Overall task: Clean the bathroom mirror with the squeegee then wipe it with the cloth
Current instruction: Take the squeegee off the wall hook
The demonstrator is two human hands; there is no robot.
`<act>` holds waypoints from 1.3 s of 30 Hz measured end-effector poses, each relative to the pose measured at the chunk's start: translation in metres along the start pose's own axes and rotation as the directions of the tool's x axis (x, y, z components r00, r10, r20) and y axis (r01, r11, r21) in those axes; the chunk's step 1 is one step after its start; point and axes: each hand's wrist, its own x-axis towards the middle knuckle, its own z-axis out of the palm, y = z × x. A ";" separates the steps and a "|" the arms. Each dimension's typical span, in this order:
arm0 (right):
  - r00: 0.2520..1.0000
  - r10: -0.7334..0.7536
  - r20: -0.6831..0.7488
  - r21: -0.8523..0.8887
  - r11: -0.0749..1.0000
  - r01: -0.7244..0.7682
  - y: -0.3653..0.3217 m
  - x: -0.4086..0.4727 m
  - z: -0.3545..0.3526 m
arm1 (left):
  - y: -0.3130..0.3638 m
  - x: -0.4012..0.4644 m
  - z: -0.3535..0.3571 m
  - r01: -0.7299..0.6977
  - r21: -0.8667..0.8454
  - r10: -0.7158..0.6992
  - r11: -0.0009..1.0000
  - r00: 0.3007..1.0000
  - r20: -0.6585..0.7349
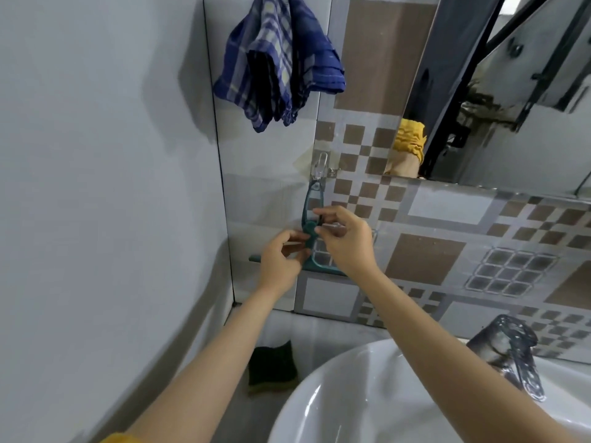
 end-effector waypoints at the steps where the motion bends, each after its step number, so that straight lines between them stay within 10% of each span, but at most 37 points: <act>1: 1.000 -0.007 -0.007 0.007 1.000 0.007 -0.001 0.000 0.000 | 0.000 -0.001 0.001 -0.008 -0.013 0.007 1.000 1.000 -0.013; 15: 0.960 -0.275 -0.046 -0.054 0.961 0.273 -0.037 -0.031 -0.041 | 0.048 -0.032 -0.017 -0.171 -0.003 0.171 0.985 0.985 -0.005; 25: 0.736 -0.627 0.256 -0.683 0.421 0.597 -0.081 -0.048 -0.141 | 0.129 -0.041 -0.020 -0.211 0.024 0.193 0.977 0.932 0.308; 39: 0.661 -0.603 0.447 -0.627 0.316 0.712 -0.153 -0.043 -0.282 | 0.273 -0.041 0.039 -0.494 0.105 0.421 0.863 0.818 0.392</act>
